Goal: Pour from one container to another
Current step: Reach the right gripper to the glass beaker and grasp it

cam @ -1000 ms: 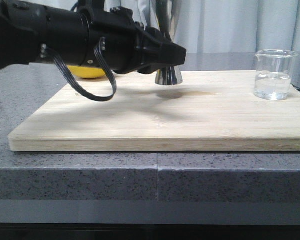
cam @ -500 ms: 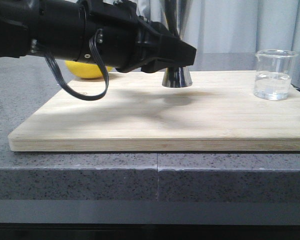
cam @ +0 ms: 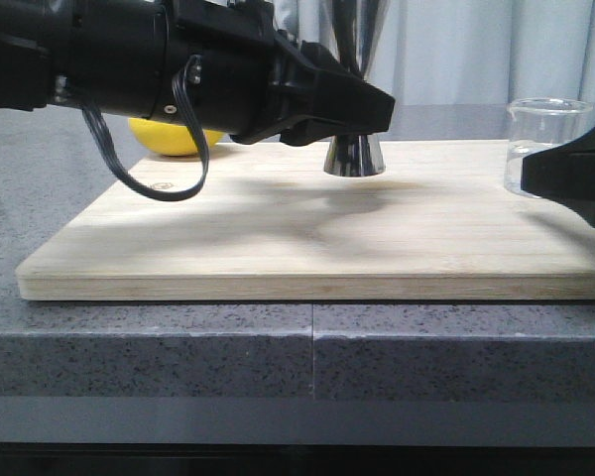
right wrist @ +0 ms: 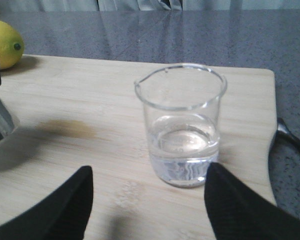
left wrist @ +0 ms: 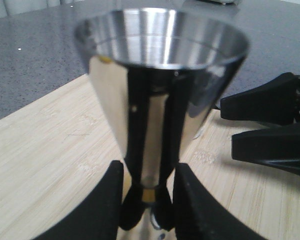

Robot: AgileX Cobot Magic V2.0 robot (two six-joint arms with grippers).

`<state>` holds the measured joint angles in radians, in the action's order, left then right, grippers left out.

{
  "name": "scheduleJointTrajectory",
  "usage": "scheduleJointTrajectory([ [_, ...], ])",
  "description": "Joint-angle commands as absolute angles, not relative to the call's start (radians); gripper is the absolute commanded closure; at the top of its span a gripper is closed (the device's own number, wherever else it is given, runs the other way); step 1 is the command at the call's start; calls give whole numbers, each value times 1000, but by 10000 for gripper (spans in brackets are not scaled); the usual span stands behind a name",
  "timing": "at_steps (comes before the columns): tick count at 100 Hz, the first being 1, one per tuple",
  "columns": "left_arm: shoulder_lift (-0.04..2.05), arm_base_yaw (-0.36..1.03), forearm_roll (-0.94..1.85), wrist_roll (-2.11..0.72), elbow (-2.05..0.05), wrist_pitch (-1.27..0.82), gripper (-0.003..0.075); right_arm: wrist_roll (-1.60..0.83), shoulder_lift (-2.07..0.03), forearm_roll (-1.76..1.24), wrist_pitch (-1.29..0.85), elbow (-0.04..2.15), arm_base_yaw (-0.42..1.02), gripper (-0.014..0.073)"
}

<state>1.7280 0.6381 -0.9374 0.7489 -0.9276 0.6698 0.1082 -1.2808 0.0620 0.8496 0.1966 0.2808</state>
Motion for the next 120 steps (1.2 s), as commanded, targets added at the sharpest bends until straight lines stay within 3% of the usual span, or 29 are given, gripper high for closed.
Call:
scheduleJointTrajectory([
  [1, 1674, 644, -913, 763, -958, 741, 741, 103, -1295, 70, 978, 227, 282, 162],
  [120, 1674, 644, -919, 763, -958, 741, 741, 88, -1374, 78, 1021, 285, 206, 161],
])
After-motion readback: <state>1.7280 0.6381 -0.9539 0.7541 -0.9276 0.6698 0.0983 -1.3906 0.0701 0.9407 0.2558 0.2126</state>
